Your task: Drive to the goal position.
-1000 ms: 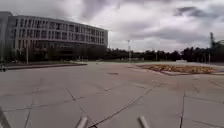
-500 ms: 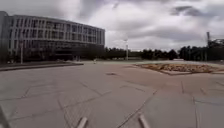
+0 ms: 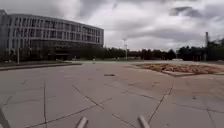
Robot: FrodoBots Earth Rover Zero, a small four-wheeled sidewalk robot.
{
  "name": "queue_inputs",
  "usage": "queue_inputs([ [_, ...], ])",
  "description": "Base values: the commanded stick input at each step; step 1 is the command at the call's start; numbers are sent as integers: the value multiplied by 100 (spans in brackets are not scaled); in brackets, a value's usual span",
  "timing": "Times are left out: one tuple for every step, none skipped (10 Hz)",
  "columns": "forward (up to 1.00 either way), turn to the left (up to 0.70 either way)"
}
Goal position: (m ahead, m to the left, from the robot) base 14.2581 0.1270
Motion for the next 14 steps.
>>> queue_inputs([
  [70,1],
  [70,1],
  [70,1],
  [70,1],
  [70,1],
  [70,1],
  [70,1],
  [70,1],
  [70,1],
  [70,1],
  [70,1],
  [70,1],
  [70,1],
  [70,1],
])
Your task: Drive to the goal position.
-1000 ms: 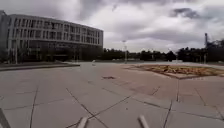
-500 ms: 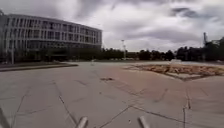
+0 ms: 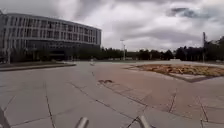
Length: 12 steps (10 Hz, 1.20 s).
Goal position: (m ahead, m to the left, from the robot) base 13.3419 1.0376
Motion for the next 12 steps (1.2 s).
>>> queue_inputs([
  [70,1],
  [70,1],
  [70,1],
  [70,1],
  [70,1],
  [70,1],
  [70,1],
  [70,1],
  [70,1],
  [70,1],
  [70,1],
  [70,1],
])
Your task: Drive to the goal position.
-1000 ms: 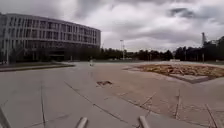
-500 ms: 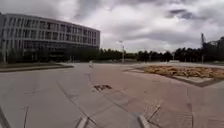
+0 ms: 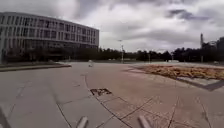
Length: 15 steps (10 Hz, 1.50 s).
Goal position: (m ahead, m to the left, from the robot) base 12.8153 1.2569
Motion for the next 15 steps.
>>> queue_inputs([
  [70,1],
  [70,1],
  [70,1],
  [70,1],
  [70,1],
  [70,1],
  [70,1],
  [70,1],
  [70,1],
  [70,1],
  [70,1],
  [70,1],
  [70,1],
  [70,1],
  [70,1],
])
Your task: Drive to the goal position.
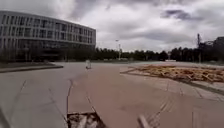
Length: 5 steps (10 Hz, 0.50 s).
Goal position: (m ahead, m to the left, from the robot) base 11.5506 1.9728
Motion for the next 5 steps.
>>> queue_inputs([
  [70,1],
  [70,1],
  [70,1],
  [70,1],
  [70,1],
])
